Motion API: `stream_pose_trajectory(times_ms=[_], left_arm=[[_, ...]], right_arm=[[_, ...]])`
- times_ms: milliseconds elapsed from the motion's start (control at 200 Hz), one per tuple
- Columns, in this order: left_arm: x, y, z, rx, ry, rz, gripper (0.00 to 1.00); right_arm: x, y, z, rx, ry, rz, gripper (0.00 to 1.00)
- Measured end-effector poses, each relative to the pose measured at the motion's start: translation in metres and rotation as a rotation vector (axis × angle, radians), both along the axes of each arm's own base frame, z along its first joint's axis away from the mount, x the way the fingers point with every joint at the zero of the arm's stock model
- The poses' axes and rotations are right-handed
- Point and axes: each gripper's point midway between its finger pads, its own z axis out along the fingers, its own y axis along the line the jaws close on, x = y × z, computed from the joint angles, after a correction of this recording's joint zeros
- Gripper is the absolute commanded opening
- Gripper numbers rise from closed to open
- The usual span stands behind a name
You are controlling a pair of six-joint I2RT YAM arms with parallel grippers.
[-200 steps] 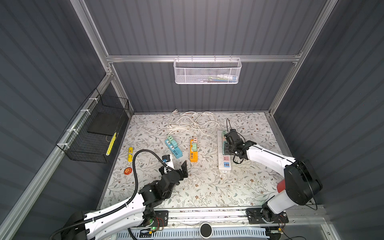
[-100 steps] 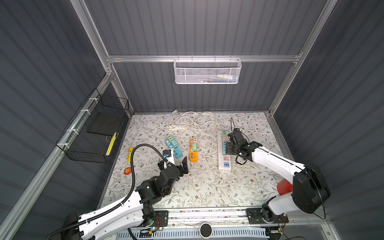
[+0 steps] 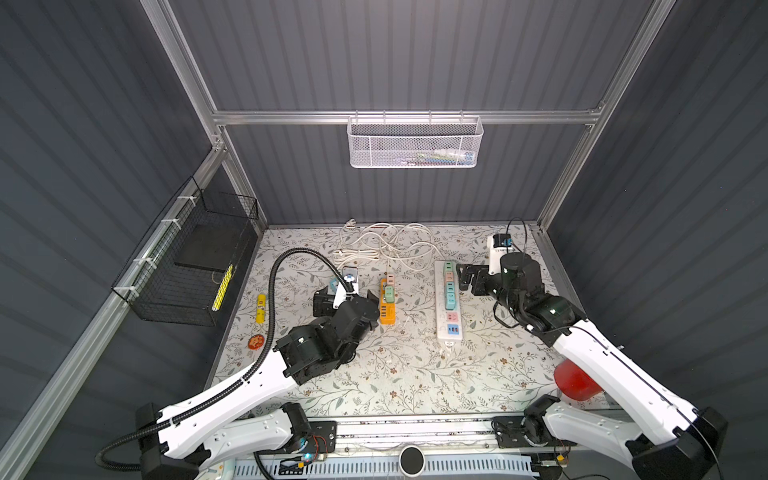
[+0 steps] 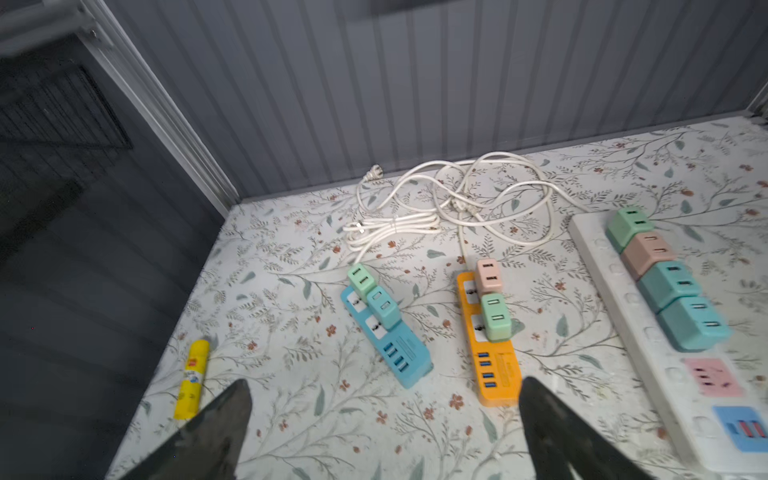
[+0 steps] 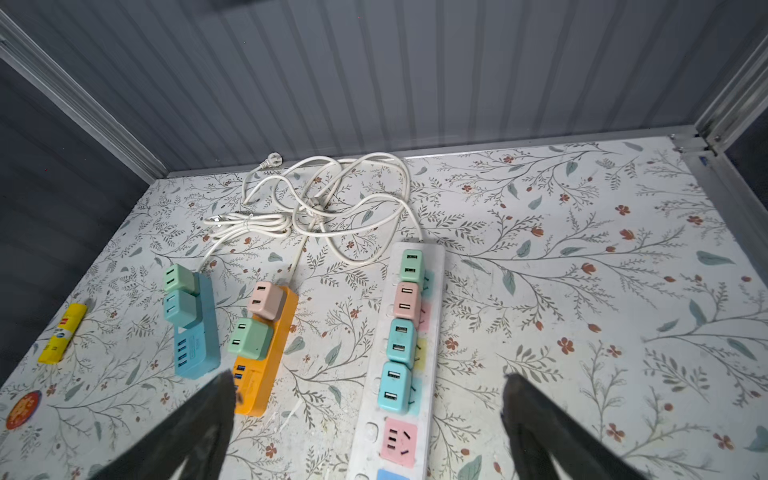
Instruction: Insert the plug
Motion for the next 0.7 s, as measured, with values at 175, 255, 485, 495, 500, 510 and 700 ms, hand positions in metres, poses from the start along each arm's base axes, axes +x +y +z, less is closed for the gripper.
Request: stream_pose_trajectory(times_ms=[175,255,485,495,500,510,700], left_arm=[[0.005,0.006,-0.055,0.136,0.034,-0.084,1.0],[0.023,0.027,-0.07,0.092,0.074,-0.027,1.0],[0.058,0.064,-0.107,0.001,0.082,0.103,1.0],[0.06,0.066,-0.11,-0.002,0.086,0.105,1.0],[0.06,0.066,-0.111,-0.003,0.088,0.106,1.0],[0.062,0.069,-0.114,-0.003,0.092,0.114,1.0],[0.089,0.118,-0.162,-0.001,0.147,0.238,1.0]], right_arm=[[0.004,-0.008,-0.027,-0.068,0.022,0.04,0.99],[0.016,-0.023,-0.033,-0.041,0.039,0.033,0.99],[0.05,-0.071,-0.084,0.002,0.133,-0.034,0.99],[0.051,-0.073,-0.087,0.003,0.139,-0.035,0.99],[0.051,-0.073,-0.088,0.003,0.141,-0.036,0.99],[0.052,-0.075,-0.091,0.003,0.147,-0.039,0.99],[0.062,-0.086,-0.124,-0.009,0.197,-0.024,0.99]])
